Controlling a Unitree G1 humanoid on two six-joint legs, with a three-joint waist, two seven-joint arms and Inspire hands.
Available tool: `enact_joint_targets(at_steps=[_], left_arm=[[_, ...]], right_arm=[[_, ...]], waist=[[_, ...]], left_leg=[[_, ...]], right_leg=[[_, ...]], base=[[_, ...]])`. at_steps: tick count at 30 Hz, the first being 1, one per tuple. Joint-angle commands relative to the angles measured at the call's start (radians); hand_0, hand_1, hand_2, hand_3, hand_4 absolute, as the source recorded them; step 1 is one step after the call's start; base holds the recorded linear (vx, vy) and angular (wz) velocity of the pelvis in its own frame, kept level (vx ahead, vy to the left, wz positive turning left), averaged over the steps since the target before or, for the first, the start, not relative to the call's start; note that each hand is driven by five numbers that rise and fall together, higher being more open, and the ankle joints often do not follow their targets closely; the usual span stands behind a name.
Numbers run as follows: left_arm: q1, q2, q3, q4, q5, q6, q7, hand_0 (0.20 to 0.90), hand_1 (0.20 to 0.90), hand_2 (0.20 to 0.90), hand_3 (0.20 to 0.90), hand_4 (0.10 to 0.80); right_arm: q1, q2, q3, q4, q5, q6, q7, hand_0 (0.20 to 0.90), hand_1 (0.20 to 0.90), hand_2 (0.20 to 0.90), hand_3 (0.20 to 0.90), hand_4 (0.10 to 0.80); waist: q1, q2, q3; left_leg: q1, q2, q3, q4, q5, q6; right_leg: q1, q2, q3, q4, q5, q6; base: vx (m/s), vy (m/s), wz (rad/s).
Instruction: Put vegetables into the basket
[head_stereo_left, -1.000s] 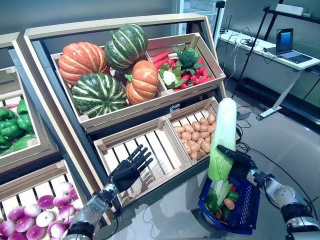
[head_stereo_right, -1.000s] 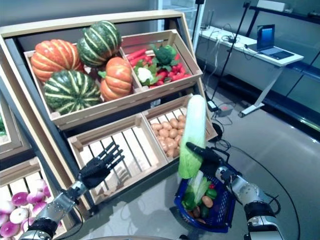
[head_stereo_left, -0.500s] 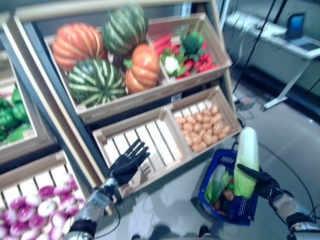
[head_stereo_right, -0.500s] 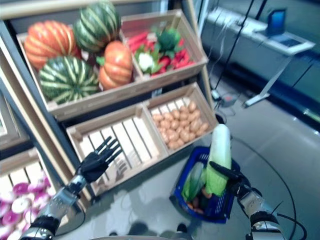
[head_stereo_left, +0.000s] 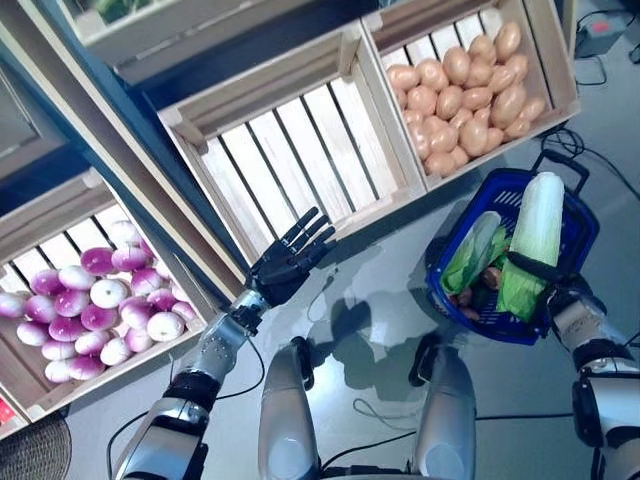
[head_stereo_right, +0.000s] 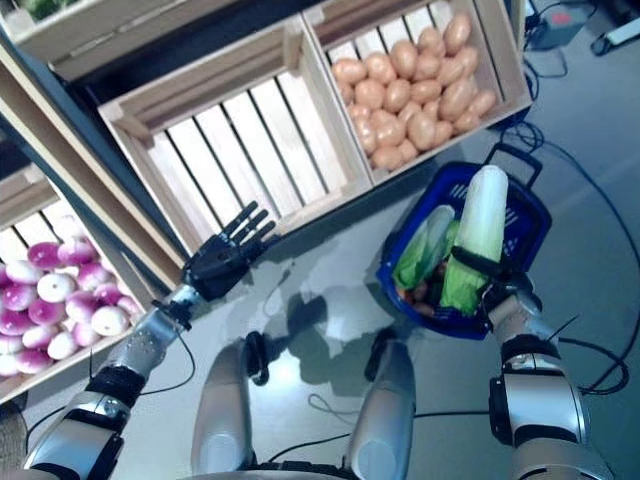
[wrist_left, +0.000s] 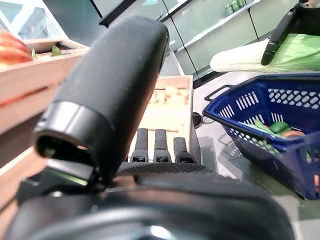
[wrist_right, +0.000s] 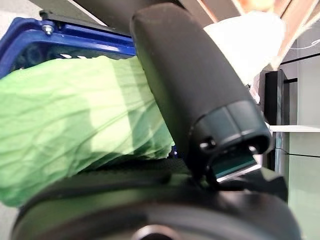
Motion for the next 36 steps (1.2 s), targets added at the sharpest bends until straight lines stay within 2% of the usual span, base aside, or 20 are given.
enact_joint_targets(at_steps=[1, 4, 5, 6, 12, 20, 21, 29, 32, 33, 34, 36], left_arm=[[-0.045, -0.018, -0.010, -0.134, -0.093, -0.069, -0.022, 0.900, 0.900, 0.900, 0.900, 0.800], [-0.049, -0.017, -0.013, -0.157, -0.115, -0.059, -0.011, 0.900, 0.900, 0.900, 0.900, 0.800], [-0.049, -0.017, -0.015, -0.160, -0.115, -0.059, -0.008, 0.900, 0.900, 0.900, 0.900, 0.800], [-0.050, -0.019, -0.020, -0.166, -0.113, -0.063, -0.002, 0.900, 0.900, 0.900, 0.900, 0.800], [-0.041, -0.016, -0.024, -0.182, -0.118, -0.065, 0.002, 0.900, 0.900, 0.900, 0.900, 0.800], [-0.046, -0.011, -0.033, -0.189, -0.115, -0.054, -0.009, 0.900, 0.900, 0.900, 0.900, 0.800], [-0.043, -0.009, -0.033, -0.191, -0.112, -0.052, -0.015, 0.900, 0.900, 0.900, 0.900, 0.800], [-0.035, 0.000, -0.024, -0.181, -0.137, -0.033, -0.008, 0.900, 0.900, 0.900, 0.900, 0.800], [-0.009, -0.012, -0.027, -0.158, -0.091, -0.042, -0.012, 0.900, 0.900, 0.900, 0.900, 0.800], [-0.008, -0.012, -0.027, -0.158, -0.091, -0.043, -0.012, 0.900, 0.900, 0.900, 0.900, 0.800], [-0.003, -0.012, -0.035, -0.146, -0.061, -0.058, -0.002, 0.900, 0.900, 0.900, 0.900, 0.800], [0.001, -0.020, -0.039, -0.129, -0.056, -0.038, 0.017, 0.900, 0.900, 0.900, 0.900, 0.800]], right_arm=[[-0.023, -0.117, 0.005, -0.001, 0.032, -0.127, -0.030, 0.300, 0.300, 0.300, 0.300, 0.400], [-0.021, -0.131, -0.005, 0.006, 0.016, -0.111, -0.051, 0.300, 0.300, 0.300, 0.300, 0.400], [-0.021, -0.137, -0.006, 0.010, 0.018, -0.106, -0.056, 0.382, 0.382, 0.382, 0.382, 0.455], [-0.024, -0.148, -0.010, 0.021, 0.022, -0.101, -0.065, 0.900, 0.900, 0.900, 0.900, 0.800], [-0.010, -0.156, -0.038, 0.027, 0.058, -0.088, -0.078, 0.900, 0.900, 0.900, 0.900, 0.800], [0.018, -0.139, -0.052, 0.021, 0.050, -0.097, -0.073, 0.900, 0.900, 0.900, 0.900, 0.800], [0.024, -0.139, -0.055, 0.015, 0.053, -0.093, -0.062, 0.900, 0.900, 0.900, 0.900, 0.800], [0.043, -0.100, -0.052, -0.004, 0.041, -0.107, -0.046, 0.900, 0.900, 0.900, 0.900, 0.800], [0.064, -0.051, -0.044, -0.013, 0.051, -0.109, -0.026, 0.900, 0.900, 0.900, 0.900, 0.800], [0.065, -0.050, -0.044, -0.014, 0.051, -0.109, -0.027, 0.900, 0.900, 0.900, 0.900, 0.800], [0.070, -0.036, -0.039, -0.018, 0.064, -0.107, -0.013, 0.900, 0.900, 0.900, 0.900, 0.800], [0.081, -0.014, -0.032, -0.025, 0.091, -0.105, 0.006, 0.900, 0.900, 0.900, 0.900, 0.800]], waist=[[-0.010, 0.015, -0.063], [-0.016, 0.018, -0.056], [-0.017, 0.018, -0.055], [-0.018, 0.018, -0.055], [-0.021, 0.013, -0.054], [-0.023, 0.005, -0.066], [-0.024, 0.000, -0.070], [-0.018, -0.014, -0.100], [-0.010, -0.018, -0.129], [-0.009, -0.019, -0.128], [-0.007, -0.020, -0.140], [-0.003, -0.024, -0.158]], left_leg=[[-0.006, 0.017, 0.016, 0.133, -0.169, -0.015], [-0.061, 0.027, -0.006, 0.234, -0.217, -0.024], [-0.069, 0.029, -0.010, 0.249, -0.224, -0.025], [-0.086, 0.032, -0.017, 0.277, -0.237, -0.028], [-0.119, 0.038, -0.041, 0.345, -0.272, -0.037], [-0.081, 0.046, -0.037, 0.306, -0.260, -0.043], [-0.069, 0.048, -0.028, 0.263, -0.219, -0.039], [0.052, 0.068, 0.007, 0.078, -0.137, -0.044], [0.137, 0.074, 0.034, -0.081, -0.057, -0.044], [0.143, 0.073, 0.035, -0.087, -0.054, -0.044], [0.170, 0.071, 0.045, -0.146, -0.024, -0.044], [0.217, 0.060, 0.056, -0.231, 0.022, -0.043]], right_leg=[[0.034, -0.017, 0.030, 0.133, -0.119, -0.039], [-0.023, -0.027, 0.055, 0.213, -0.154, -0.035], [-0.032, -0.029, 0.059, 0.225, -0.158, -0.034], [-0.052, -0.031, 0.067, 0.250, -0.167, -0.033], [-0.098, -0.031, 0.084, 0.315, -0.190, -0.024], [-0.073, -0.023, 0.089, 0.286, -0.173, -0.009], [-0.059, -0.022, 0.083, 0.243, -0.136, -0.013], [0.050, -0.021, 0.059, 0.096, -0.068, 0.003], [0.139, -0.001, 0.032, -0.033, -0.010, 0.006], [0.145, 0.000, 0.031, -0.039, -0.007, 0.006], [0.178, 0.008, 0.017, -0.098, 0.016, 0.007], [0.236, 0.025, -0.007, -0.185, 0.047, 0.007]], base=[[-0.067, 0.012, 0.09], [-0.045, 0.003, 0.07], [-0.043, 0.012, 0.04], [-0.041, 0.014, -0.03], [-0.026, 0.015, 0.03], [-0.005, 0.010, -0.02], [-0.046, 0.017, -0.03], [0.027, 0.017, -0.07], [0.066, 0.005, -0.05], [0.039, 0.013, -0.04], [0.030, 0.011, -0.07], [0.046, 0.013, -0.07]])
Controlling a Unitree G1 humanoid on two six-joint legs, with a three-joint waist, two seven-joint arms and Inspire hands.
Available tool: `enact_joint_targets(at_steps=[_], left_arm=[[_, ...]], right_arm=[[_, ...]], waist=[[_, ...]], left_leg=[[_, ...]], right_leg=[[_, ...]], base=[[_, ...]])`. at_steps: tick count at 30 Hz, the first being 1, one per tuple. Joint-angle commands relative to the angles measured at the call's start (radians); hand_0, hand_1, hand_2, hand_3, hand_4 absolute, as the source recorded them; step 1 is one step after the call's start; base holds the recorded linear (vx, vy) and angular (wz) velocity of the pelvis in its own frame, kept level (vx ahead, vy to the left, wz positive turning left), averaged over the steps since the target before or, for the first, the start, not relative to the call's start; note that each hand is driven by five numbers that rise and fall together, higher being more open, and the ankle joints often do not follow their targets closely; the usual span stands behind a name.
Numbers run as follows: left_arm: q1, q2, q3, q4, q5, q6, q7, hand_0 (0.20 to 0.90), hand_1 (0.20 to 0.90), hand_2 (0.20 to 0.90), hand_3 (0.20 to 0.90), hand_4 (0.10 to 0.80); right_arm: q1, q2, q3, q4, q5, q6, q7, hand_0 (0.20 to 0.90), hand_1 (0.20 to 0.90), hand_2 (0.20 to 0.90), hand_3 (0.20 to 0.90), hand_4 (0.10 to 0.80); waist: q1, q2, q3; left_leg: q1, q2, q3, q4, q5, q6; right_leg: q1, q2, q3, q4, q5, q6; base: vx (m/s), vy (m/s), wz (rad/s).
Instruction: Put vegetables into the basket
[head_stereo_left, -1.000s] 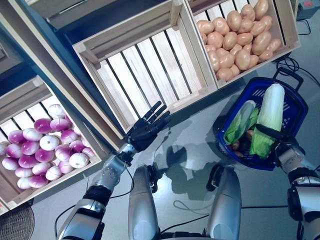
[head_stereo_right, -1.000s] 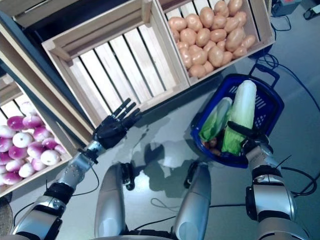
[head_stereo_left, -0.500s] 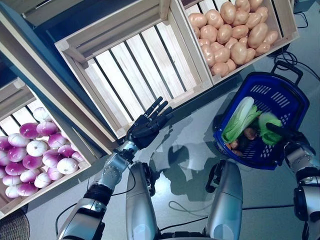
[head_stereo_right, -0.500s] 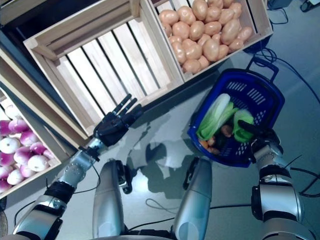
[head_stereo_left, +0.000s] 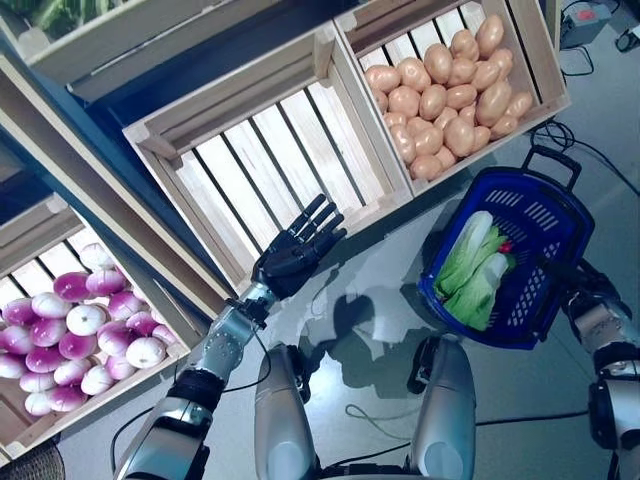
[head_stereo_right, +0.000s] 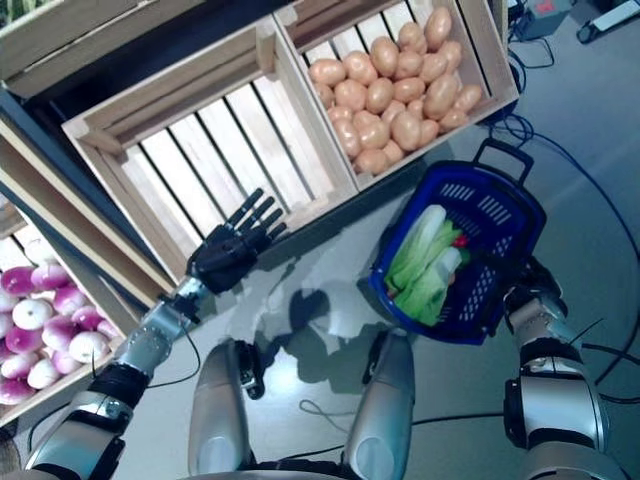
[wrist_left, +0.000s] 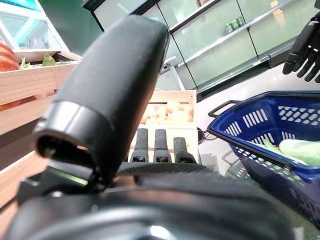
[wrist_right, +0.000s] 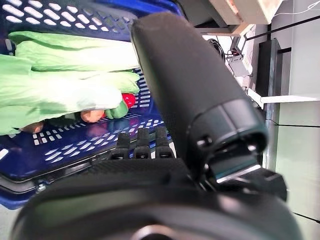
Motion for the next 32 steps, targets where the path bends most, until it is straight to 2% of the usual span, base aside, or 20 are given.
enact_joint_targets(at_steps=[1, 3, 7, 9, 12, 13, 15, 16, 17, 19, 24, 28, 32], left_arm=[[-0.006, -0.021, -0.015, -0.038, -0.003, -0.037, -0.027, 0.900, 0.900, 0.900, 0.900, 0.800], [0.001, -0.030, -0.015, -0.023, 0.007, -0.016, -0.023, 0.900, 0.900, 0.900, 0.900, 0.800], [0.052, -0.061, -0.008, 0.013, 0.050, 0.006, -0.016, 0.900, 0.900, 0.900, 0.900, 0.800], [0.107, -0.082, 0.012, 0.032, 0.089, 0.011, -0.018, 0.900, 0.900, 0.900, 0.900, 0.800], [0.178, -0.107, 0.029, 0.035, 0.130, 0.008, -0.018, 0.900, 0.900, 0.900, 0.900, 0.800], [0.225, -0.118, 0.045, 0.033, 0.149, 0.008, -0.020, 0.900, 0.900, 0.900, 0.900, 0.800], [0.279, -0.129, 0.065, 0.032, 0.179, -0.009, -0.018, 0.900, 0.900, 0.900, 0.900, 0.800], [0.294, -0.132, 0.068, 0.034, 0.183, -0.018, -0.017, 0.900, 0.900, 0.900, 0.900, 0.800], [0.341, -0.142, 0.080, 0.037, 0.197, -0.040, 0.000, 0.900, 0.900, 0.900, 0.900, 0.800], [0.375, -0.151, 0.091, 0.036, 0.212, -0.042, 0.024, 0.900, 0.900, 0.900, 0.900, 0.800], [0.447, -0.202, 0.070, 0.136, 0.280, -0.060, 0.081, 0.900, 0.900, 0.900, 0.900, 0.800], [0.452, -0.228, 0.051, 0.281, 0.256, -0.020, 0.121, 0.900, 0.900, 0.900, 0.900, 0.800], [0.440, -0.252, 0.057, 0.378, 0.215, -0.033, 0.165, 0.900, 0.900, 0.900, 0.900, 0.800]], right_arm=[[0.048, 0.031, -0.008, -0.029, 0.091, -0.103, 0.048, 0.900, 0.900, 0.900, 0.900, 0.800], [0.068, 0.059, -0.009, -0.044, 0.103, -0.117, 0.062, 0.900, 0.900, 0.900, 0.900, 0.800], [0.115, 0.124, 0.004, -0.088, 0.144, -0.124, 0.111, 0.900, 0.900, 0.900, 0.900, 0.800], [0.185, 0.177, -0.010, -0.157, 0.202, -0.130, 0.139, 0.900, 0.900, 0.900, 0.900, 0.800], [0.294, 0.246, -0.023, -0.263, 0.247, -0.138, 0.183, 0.900, 0.900, 0.900, 0.900, 0.800], [0.372, 0.295, -0.020, -0.345, 0.251, -0.149, 0.200, 0.900, 0.900, 0.900, 0.900, 0.800], [0.441, 0.353, 0.001, -0.437, 0.249, -0.177, 0.190, 0.900, 0.900, 0.900, 0.900, 0.800], [0.457, 0.371, 0.011, -0.466, 0.249, -0.187, 0.178, 0.900, 0.900, 0.900, 0.900, 0.800], [0.527, 0.435, 0.058, -0.571, 0.200, -0.215, 0.135, 0.900, 0.900, 0.900, 0.900, 0.800], [0.575, 0.478, 0.097, -0.643, 0.170, -0.212, 0.125, 0.900, 0.900, 0.900, 0.900, 0.800], [0.685, 0.570, 0.186, -0.732, 0.164, -0.238, 0.184, 0.900, 0.900, 0.900, 0.900, 0.800], [0.691, 0.604, 0.243, -0.710, 0.217, -0.279, 0.245, 0.900, 0.900, 0.900, 0.900, 0.800], [0.678, 0.631, 0.273, -0.647, 0.258, -0.256, 0.263, 0.900, 0.900, 0.900, 0.900, 0.800]], waist=[[0.029, -0.024, -0.167], [0.032, -0.030, -0.188], [0.038, -0.047, -0.259], [0.036, -0.055, -0.308], [0.032, -0.060, -0.352], [0.027, -0.063, -0.376], [0.020, -0.064, -0.394], [0.017, -0.065, -0.398], [0.001, -0.068, -0.411], [-0.013, -0.067, -0.419], [-0.053, -0.057, -0.440], [-0.071, -0.046, -0.441], [-0.072, -0.036, -0.445]], left_leg=[[0.090, 0.003, 0.036, -0.236, 0.094, -0.002], [0.140, -0.012, 0.043, -0.319, 0.137, -0.002], [0.286, -0.065, 0.081, -0.544, 0.239, -0.008], [0.369, -0.088, 0.095, -0.677, 0.285, -0.005], [0.427, -0.106, 0.096, -0.780, 0.328, 0.001], [0.462, -0.116, 0.104, -0.835, 0.344, 0.003], [0.505, -0.125, 0.107, -0.901, 0.364, 0.002], [0.516, -0.127, 0.111, -0.914, 0.368, 0.003], [0.551, -0.134, 0.116, -0.953, 0.374, 0.007], [0.568, -0.136, 0.124, -0.972, 0.375, 0.009], [0.588, -0.147, 0.140, -0.979, 0.358, 0.023], [0.607, -0.156, 0.152, -0.979, 0.351, 0.032], [0.616, -0.161, 0.154, -0.979, 0.345, 0.034]], right_leg=[[0.138, 0.012, -0.008, -0.225, 0.129, -0.005], [0.201, 0.032, -0.034, -0.326, 0.162, -0.004], [0.374, 0.098, -0.082, -0.600, 0.248, 0.007], [0.456, 0.130, -0.088, -0.720, 0.279, 0.015], [0.508, 0.149, -0.080, -0.804, 0.315, 0.019], [0.537, 0.155, -0.076, -0.852, 0.335, 0.023], [0.569, 0.163, -0.070, -0.905, 0.360, 0.028], [0.575, 0.165, -0.065, -0.915, 0.365, 0.029], [0.593, 0.174, -0.044, -0.953, 0.382, 0.031], [0.603, 0.181, -0.034, -0.974, 0.391, 0.031], [0.610, 0.195, -0.018, -0.982, 0.391, 0.027], [0.621, 0.199, -0.013, -0.982, 0.380, 0.022], [0.631, 0.198, -0.016, -0.982, 0.369, 0.019]], base=[[0.059, 0.000, -0.03], [0.088, -0.011, -0.04], [0.175, -0.002, -0.05], [0.227, 0.024, -0.12], [0.191, 0.029, -0.10], [0.168, 0.038, -0.10], [0.154, 0.044, -0.11], [0.167, 0.051, -0.11], [0.131, 0.040, -0.07], [0.108, 0.041, -0.14], [0.058, 0.040, -0.13], [0.047, 0.057, -0.13], [0.020, 0.066, -0.07]])
